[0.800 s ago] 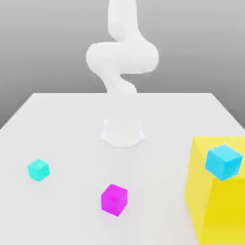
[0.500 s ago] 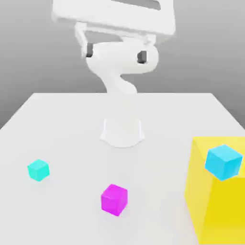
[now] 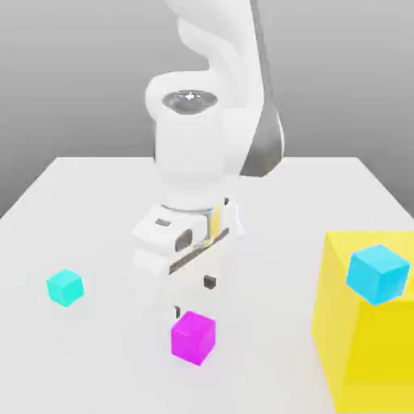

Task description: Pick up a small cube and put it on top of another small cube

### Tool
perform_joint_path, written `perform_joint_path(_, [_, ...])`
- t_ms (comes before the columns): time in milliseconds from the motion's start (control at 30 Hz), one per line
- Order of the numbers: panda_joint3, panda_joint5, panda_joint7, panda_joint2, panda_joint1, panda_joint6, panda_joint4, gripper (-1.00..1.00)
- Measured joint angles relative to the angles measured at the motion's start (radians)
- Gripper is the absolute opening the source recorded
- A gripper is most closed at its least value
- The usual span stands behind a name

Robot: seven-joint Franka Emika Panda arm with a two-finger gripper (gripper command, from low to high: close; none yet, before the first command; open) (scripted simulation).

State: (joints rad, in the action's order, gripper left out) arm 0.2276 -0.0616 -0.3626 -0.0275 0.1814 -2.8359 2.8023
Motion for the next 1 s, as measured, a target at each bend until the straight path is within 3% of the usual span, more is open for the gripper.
perform_joint_path(233, [-0.105, -0.250, -0.201, -0.127, -0.048, -0.069, -0.029, 0.00])
perform_joint_path(500, [-0.137, -0.296, -0.236, -0.246, -0.066, -0.182, -0.045, 0.00])
perform_joint_path(533, [-0.127, -0.291, -0.232, -0.258, -0.056, -0.196, -0.045, -1.00])
perform_joint_path(767, [-0.125, -0.292, -0.232, -0.260, -0.053, -0.196, -0.045, -1.00])
perform_joint_path(1000, [-0.134, -0.294, -0.235, -0.172, -0.066, -0.101, -0.039, -1.00])
